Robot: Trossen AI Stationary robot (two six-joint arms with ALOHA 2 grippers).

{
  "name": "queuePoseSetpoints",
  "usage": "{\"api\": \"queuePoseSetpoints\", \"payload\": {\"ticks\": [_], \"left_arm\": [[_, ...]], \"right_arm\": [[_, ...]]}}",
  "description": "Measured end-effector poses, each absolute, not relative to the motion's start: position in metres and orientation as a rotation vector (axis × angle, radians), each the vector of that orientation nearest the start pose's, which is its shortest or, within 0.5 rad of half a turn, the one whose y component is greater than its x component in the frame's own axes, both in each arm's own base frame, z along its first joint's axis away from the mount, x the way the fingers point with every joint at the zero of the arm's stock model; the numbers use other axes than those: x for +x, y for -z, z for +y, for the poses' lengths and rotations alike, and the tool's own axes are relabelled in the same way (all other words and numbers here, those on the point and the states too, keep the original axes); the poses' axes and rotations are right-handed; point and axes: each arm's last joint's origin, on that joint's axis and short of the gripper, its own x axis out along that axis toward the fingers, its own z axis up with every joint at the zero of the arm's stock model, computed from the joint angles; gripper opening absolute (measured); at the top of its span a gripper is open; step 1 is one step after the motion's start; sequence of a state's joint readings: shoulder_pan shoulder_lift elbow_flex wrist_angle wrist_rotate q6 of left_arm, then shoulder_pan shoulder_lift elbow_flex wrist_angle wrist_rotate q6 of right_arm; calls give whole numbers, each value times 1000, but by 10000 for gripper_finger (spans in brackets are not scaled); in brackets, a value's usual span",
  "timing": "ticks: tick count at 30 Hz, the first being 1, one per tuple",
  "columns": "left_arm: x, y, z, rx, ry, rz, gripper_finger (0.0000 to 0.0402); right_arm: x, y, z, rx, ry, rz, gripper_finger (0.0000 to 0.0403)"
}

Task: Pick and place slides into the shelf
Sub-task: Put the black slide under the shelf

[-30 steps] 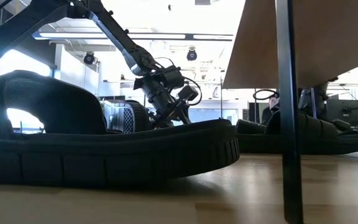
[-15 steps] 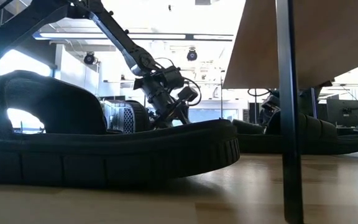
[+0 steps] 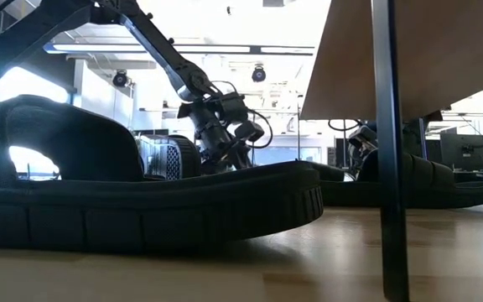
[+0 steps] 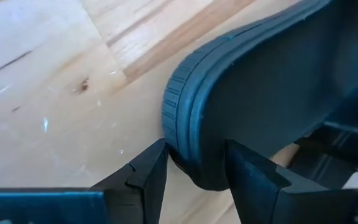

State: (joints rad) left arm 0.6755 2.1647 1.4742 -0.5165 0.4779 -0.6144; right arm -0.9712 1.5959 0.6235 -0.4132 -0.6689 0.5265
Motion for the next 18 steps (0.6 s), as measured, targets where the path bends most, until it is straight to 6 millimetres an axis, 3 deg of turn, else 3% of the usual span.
{"api": "queuePoseSetpoints", "payload": {"ticks": [18], "left_arm": [[351,-128,262,-1139,-518,866,143]], "right_arm": [[146,-111,-182,1441,477,888,0]]}}
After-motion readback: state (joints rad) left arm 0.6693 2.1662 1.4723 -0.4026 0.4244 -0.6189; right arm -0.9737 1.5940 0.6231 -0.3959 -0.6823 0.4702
